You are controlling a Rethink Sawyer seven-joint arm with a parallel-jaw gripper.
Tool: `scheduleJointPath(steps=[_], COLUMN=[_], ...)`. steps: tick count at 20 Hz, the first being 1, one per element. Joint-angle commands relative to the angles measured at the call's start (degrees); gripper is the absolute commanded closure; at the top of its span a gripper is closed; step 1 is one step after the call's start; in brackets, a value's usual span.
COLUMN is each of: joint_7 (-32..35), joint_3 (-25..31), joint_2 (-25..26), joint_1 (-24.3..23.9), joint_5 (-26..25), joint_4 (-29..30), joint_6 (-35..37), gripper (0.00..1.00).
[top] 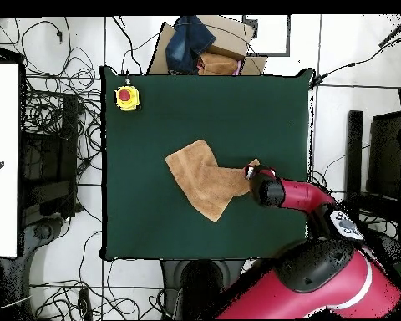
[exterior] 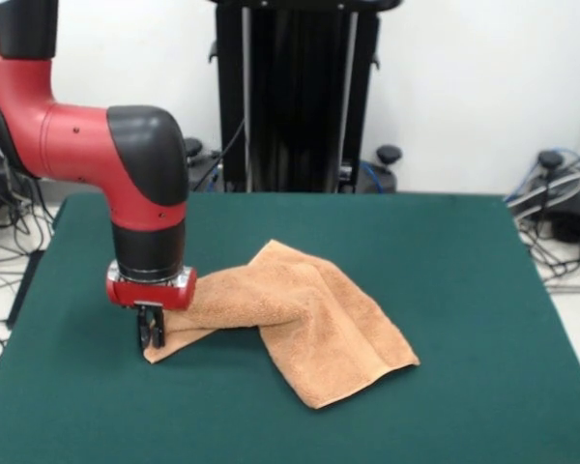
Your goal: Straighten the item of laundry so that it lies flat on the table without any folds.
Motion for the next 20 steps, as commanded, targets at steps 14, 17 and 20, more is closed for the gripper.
scheduleJointPath(steps=[14, 17, 20], joint_7=[2.2, 4.9, 8.0], joint_3=[-0.2, -1.0, -3.0], joint_2=[-20.1, -15.8, -9.8], joint_1=[5.0, 4.5, 3.8], joint_5=[4.9, 3.0, 1.2], joint_4=[12.6, 9.8, 5.1], joint_6=[20.8, 15.0, 7.1], gripper=[1.00, 1.00, 1.00])
